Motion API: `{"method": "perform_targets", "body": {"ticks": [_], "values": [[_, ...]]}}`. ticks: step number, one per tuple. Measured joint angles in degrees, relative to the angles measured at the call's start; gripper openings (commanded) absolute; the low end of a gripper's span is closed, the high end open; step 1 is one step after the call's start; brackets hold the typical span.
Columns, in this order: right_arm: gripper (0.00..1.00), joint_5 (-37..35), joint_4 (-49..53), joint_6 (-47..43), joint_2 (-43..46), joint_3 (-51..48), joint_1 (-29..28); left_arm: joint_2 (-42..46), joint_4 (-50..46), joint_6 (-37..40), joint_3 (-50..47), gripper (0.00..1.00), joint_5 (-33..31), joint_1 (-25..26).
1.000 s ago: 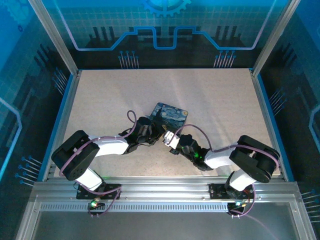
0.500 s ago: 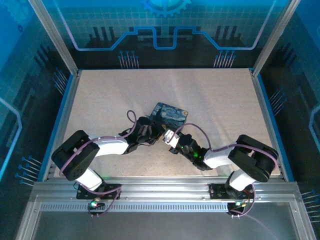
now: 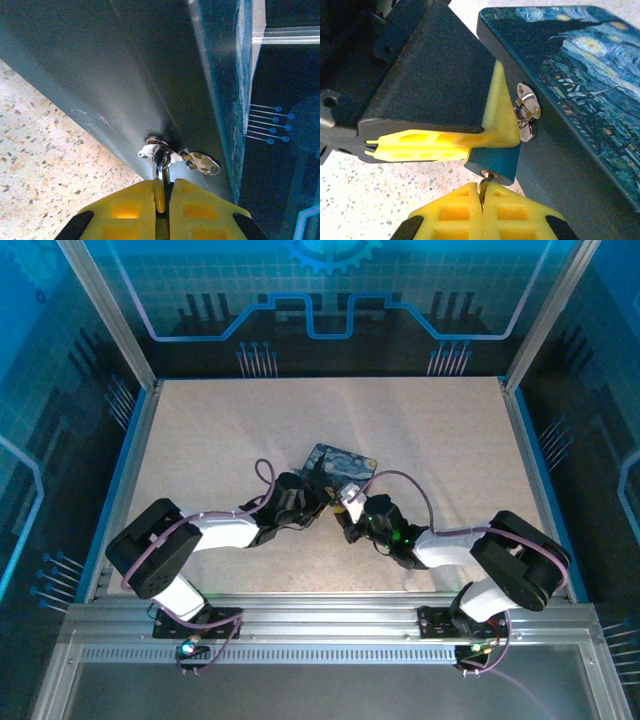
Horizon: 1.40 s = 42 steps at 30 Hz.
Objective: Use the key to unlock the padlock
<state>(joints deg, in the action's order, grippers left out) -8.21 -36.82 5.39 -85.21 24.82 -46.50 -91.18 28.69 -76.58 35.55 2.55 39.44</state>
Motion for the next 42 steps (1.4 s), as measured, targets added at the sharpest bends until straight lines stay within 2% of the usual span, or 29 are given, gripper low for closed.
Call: {"method": "perform_targets", "body": {"ticks": [3,13,21,29,33,38,42], "values": [[0.0,0.4,0.4,0.0,-0.2,0.0,0.0,-0.1,-0.5,0.1,0.0,0.1,-0.1,0.2],[0.0,1.2,0.2,-0.4,-3.7,0.0,0.8,0.0,-2.7,2.1,0.0,0.42,-0.3,0.7],[0.0,4.5,0.9,1.2,-3.3,0.0,2.6,5.7,-9.4,5.5,0.0,0.54,-2.1,0.4],[0.0,15.7,5.6,6.3,-0.8,0.1,10.0,12.9,-19.9,13.1,3.1,0.69,-3.8,-4.6],[0.0,21.5,7.5,8.7,-1.3,1.3,13.0,12.8,-24.2,17.2,7.0,0.73,-3.8,-7.4],[0.09,26.9,8.6,12.2,-2.9,2.5,16.3,9.1,-27.5,22.3,13.0,0.79,-2.0,-9.7],[0.13,28.4,9.9,13.7,-3.7,3.0,17.6,3.9,-29.6,25.7,18.1,0.81,0.7,-11.7]]}}
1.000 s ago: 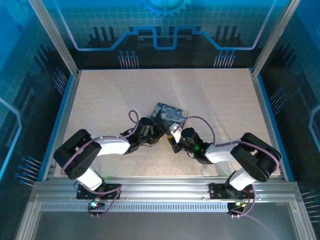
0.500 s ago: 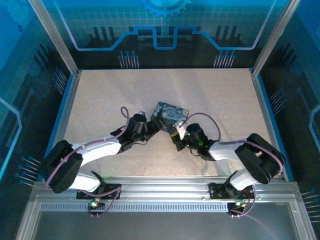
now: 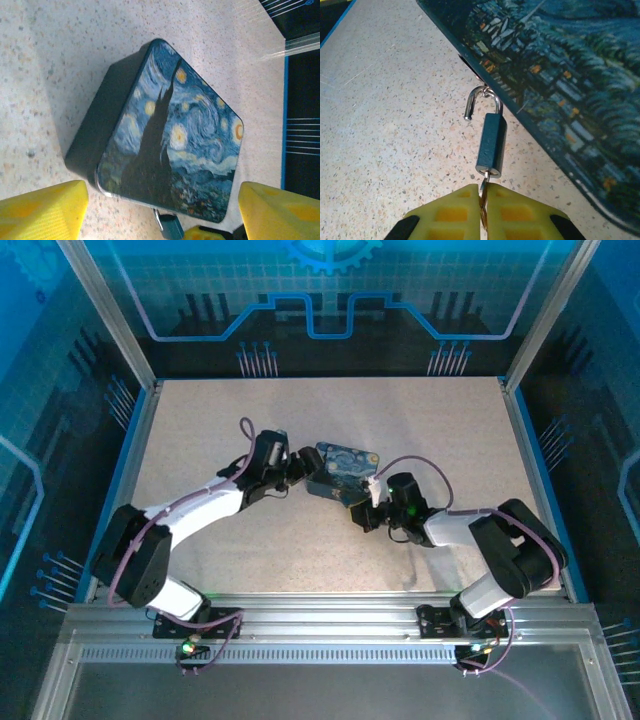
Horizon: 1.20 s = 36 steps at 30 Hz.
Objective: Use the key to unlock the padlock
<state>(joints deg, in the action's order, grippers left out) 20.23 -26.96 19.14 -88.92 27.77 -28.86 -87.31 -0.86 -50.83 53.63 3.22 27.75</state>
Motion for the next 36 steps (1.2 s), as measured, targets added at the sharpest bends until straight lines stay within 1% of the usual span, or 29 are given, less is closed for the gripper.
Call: {"method": "perform_targets", "body": {"ticks": [4,8,11,13,16,20,27,36], "values": [[0.21,0.0,1.7,1.0,-1.1,0.0,0.7,-5.4,-3.7,4.3,6.3,0.83,1.8,-1.7],[0.27,0.0,3.0,1.5,-1.5,0.0,0.9,-10.8,-6.0,7.6,12.6,0.84,3.3,-2.1],[0.3,-0.1,3.4,1.4,-1.4,0.0,1.0,-14.4,-7.3,9.5,15.9,0.84,4.4,-2.1],[0.34,-0.1,3.8,1.4,-1.2,0.0,1.2,-16.0,-8.0,10.5,16.8,0.84,4.7,-2.1],[0.42,-0.1,4.0,1.1,0.6,-0.1,1.7,-17.4,-9.4,11.5,17.0,0.83,4.7,-2.1],[0.47,1.6,3.3,0.8,3.5,-0.1,2.8,-17.8,-10.1,12.3,17.0,0.8,4.7,-2.1],[0.49,4.2,3.2,0.6,3.2,1.2,4.0,-17.9,-9.6,12.2,15.1,0.77,4.7,-2.1],[0.5,5.8,3.8,-2.1,-3.8,8.8,6.5,-15.5,-4.5,10.7,8.6,0.74,4.7,-2.7]]}}
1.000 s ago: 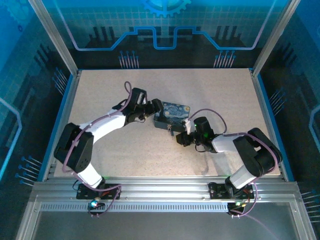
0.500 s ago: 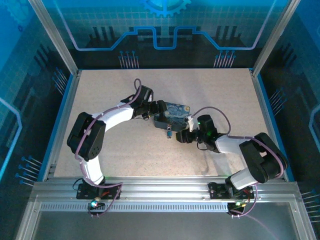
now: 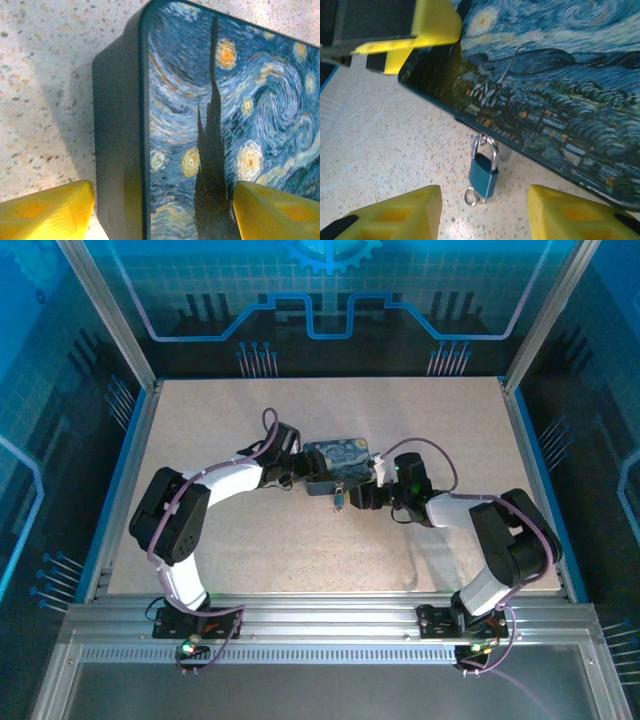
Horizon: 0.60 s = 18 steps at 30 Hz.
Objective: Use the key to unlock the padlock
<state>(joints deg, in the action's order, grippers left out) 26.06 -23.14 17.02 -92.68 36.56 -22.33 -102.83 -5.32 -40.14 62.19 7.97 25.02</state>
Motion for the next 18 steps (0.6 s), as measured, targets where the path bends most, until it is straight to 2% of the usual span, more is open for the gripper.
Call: {"method": "perform_targets", "body": {"ticks": [9,18], "values": [[0.53,2.6,-1.0,-1.6,0.9,-0.7,0.7,2.4,3.8,-2.0,-4.4,0.74,0.0,0.2],[0.55,4.3,-5.5,1.4,-0.9,-5.1,-0.3,2.6,4.5,-3.3,-4.9,0.74,0.0,0.3]]}}
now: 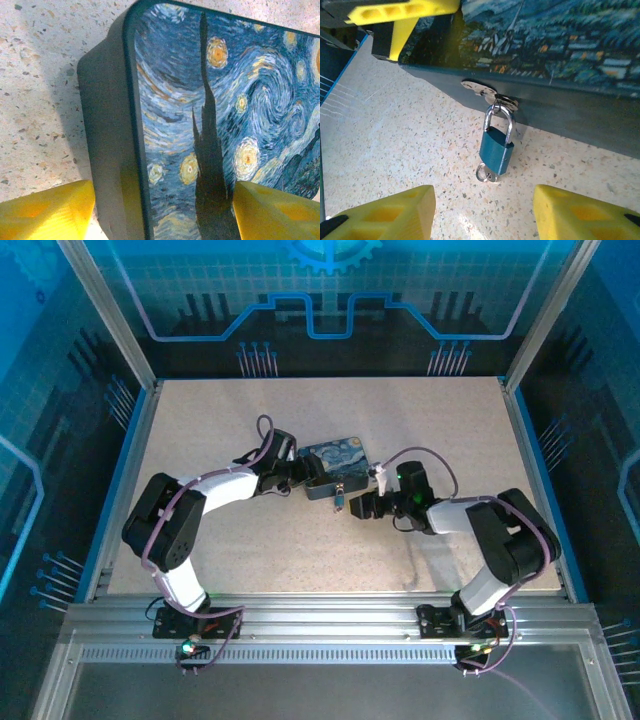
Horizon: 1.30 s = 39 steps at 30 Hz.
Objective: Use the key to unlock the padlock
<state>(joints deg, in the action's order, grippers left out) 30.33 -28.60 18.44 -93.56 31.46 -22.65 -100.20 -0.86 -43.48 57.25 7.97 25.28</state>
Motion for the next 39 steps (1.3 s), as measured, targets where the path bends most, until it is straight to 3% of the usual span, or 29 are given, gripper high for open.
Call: {"method": "perform_targets", "body": {"ticks": [30,39], "values": [[0.48,-0.3,-6.2,4.5,-9.1,3.1,-2.9,0.1,0.1,-0.2,0.0,0.74,-0.9,0.8],[0.37,-1.3,-7.0,4.7,-9.8,3.1,-2.9,0.1,0.1,-0.2,0.0,0.74,-0.9,0.8]]}}
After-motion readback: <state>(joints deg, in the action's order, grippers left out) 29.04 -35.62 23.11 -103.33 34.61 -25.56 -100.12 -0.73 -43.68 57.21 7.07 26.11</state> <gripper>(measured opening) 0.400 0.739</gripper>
